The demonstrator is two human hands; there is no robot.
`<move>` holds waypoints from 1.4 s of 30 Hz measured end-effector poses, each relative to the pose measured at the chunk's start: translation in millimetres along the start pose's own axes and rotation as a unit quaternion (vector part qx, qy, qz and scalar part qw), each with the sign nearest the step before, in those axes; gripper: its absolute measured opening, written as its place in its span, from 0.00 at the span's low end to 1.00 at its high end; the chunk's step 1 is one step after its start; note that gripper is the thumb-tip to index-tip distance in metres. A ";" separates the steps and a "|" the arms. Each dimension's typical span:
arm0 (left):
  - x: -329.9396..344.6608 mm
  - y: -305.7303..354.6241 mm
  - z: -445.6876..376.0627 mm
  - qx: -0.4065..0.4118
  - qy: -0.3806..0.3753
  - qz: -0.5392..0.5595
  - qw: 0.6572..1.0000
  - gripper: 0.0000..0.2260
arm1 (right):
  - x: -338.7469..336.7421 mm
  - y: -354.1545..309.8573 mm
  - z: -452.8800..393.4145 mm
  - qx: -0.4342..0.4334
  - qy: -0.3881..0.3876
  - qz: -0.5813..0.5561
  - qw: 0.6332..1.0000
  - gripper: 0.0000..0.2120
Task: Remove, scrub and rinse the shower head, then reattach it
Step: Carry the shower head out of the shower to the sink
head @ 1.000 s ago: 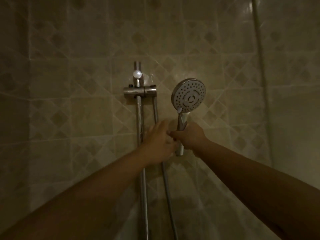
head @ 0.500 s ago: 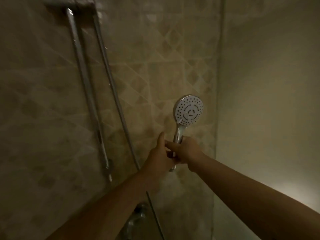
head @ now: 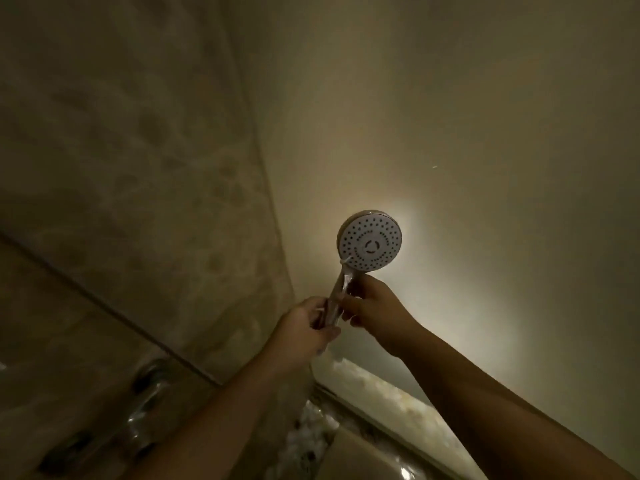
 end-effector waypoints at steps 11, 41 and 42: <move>217.9 -15.8 9.4 0.022 -0.320 -0.117 0.940 0.07 | -29.7 146.6 219.4 0.127 0.292 -0.148 0.936 0.02; 772.8 84.0 307.2 0.052 -0.802 -0.159 0.573 0.05 | 23.8 246.9 843.8 0.118 0.757 -0.264 0.586 0.02; 784.0 86.9 312.2 0.053 -0.809 -0.163 0.562 0.05 | 24.0 250.8 854.0 0.112 0.764 -0.271 0.575 0.02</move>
Point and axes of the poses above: each hand's wrist, its own z-axis away from the middle knuckle, its own x-axis out of the palm, y = z × x, the point moved 7 cm from there along -z, towards the middle knuckle, and after that the axes turned 15 degrees about -y, right-handed, at the moved point
